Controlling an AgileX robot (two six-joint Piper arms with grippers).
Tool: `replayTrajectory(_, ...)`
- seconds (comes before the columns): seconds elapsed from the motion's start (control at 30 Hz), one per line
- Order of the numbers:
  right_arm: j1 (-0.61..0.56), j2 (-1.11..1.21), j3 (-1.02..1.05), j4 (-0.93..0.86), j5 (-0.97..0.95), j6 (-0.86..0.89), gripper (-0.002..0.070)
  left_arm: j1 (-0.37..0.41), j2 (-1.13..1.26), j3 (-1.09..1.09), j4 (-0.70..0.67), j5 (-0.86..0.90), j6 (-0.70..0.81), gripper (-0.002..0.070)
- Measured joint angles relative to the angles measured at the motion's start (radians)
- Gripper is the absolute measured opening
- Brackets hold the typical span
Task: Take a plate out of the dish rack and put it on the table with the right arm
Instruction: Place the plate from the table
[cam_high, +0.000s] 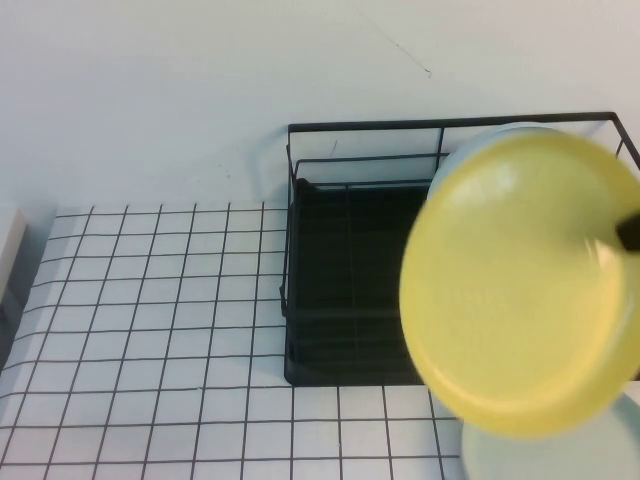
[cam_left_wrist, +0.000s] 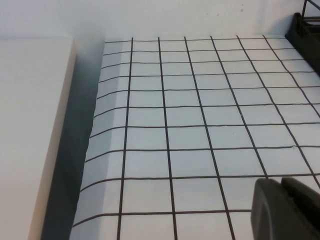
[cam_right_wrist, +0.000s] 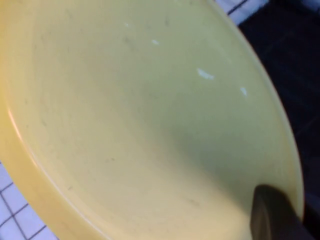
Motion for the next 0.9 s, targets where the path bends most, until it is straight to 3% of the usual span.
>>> replayTrajectory(0.13, 0.000, -0.077, 0.154, -0.113, -0.032, 0.070, 0.0024, 0.000, 0.000, 0.000, 0.000, 0.000, 0.000, -0.0003)
replayTrajectory(0.43, 0.000, -0.106, 0.465, -0.292, -0.313, 0.180, 0.0022, 0.000, 0.000, 0.000, 0.000, 0.000, 0.000, -0.0003)
replayTrajectory(0.77, 0.000, 0.052, 0.485, -0.333, -0.416, 0.178, 0.0024, 0.000, 0.000, 0.000, 0.000, 0.000, 0.000, -0.0003)
replayTrajectory(0.9, 0.000, 0.096, 0.485, -0.336, -0.430, 0.180, 0.0066, 0.000, 0.000, 0.000, 0.000, 0.000, 0.000, -0.0003)
